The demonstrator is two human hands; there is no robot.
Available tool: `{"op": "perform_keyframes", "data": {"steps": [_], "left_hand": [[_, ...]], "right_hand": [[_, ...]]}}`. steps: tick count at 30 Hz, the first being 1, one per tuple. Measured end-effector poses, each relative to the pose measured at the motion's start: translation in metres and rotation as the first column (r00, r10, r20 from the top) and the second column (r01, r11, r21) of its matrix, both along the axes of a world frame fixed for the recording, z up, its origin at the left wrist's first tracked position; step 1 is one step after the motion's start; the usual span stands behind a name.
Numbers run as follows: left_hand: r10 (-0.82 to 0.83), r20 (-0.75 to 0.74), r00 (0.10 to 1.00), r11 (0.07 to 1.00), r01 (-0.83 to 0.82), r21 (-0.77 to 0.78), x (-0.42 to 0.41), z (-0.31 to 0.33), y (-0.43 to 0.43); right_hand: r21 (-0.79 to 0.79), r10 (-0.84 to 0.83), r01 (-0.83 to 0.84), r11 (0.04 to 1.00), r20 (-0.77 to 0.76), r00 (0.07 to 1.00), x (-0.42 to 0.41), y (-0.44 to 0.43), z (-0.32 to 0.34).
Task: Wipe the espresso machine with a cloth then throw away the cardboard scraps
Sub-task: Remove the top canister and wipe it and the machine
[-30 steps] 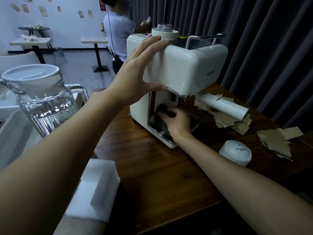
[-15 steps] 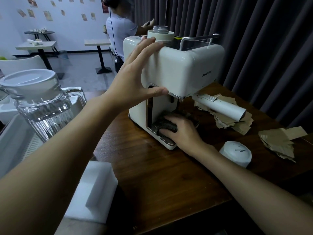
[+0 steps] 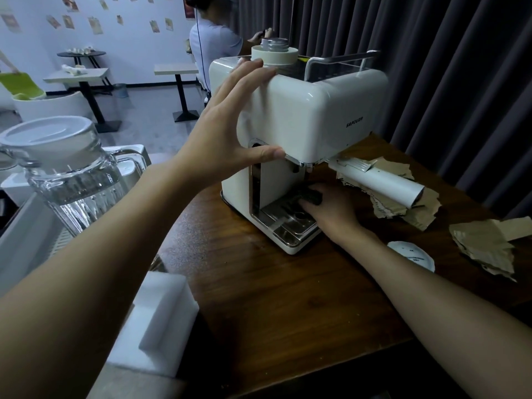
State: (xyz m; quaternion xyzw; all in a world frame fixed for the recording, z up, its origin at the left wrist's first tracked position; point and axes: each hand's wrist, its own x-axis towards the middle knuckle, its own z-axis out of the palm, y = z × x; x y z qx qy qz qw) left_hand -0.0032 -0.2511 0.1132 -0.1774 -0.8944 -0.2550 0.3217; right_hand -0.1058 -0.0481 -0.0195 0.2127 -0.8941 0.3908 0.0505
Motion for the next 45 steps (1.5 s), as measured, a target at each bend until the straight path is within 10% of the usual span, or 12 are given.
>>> {"op": "perform_keyframes", "data": {"steps": [4, 17, 28, 36, 45], "left_hand": [[0.004, -0.003, 1.000, 1.000, -0.004, -0.008, 0.001, 0.001, 0.002], [0.012, 0.005, 1.000, 1.000, -0.012, -0.013, 0.002, 0.002, 0.002], [-0.004, -0.020, 1.000, 1.000, 0.004, -0.006, -0.001, 0.000, 0.000], [-0.007, -0.023, 1.000, 1.000, 0.007, -0.005, -0.003, -0.001, -0.002], [-0.020, -0.048, 0.999, 1.000, 0.020, -0.008, -0.005, -0.003, -0.002]], "right_hand": [[-0.052, 0.202, -0.196, 0.979, 0.158, 0.967, 0.007, 0.007, 0.001], [-0.111, 0.000, 0.007, 0.994, 0.063, 0.998, -0.005, 0.001, -0.001], [-0.046, 0.258, -0.265, 0.963, -0.109, 0.960, 0.041, -0.019, -0.002], [-0.087, -0.069, 0.078, 0.993, 0.093, 0.993, -0.003, 0.017, -0.004], [-0.044, 0.225, -0.230, 0.972, -0.091, 0.970, 0.065, 0.003, 0.000]]}}
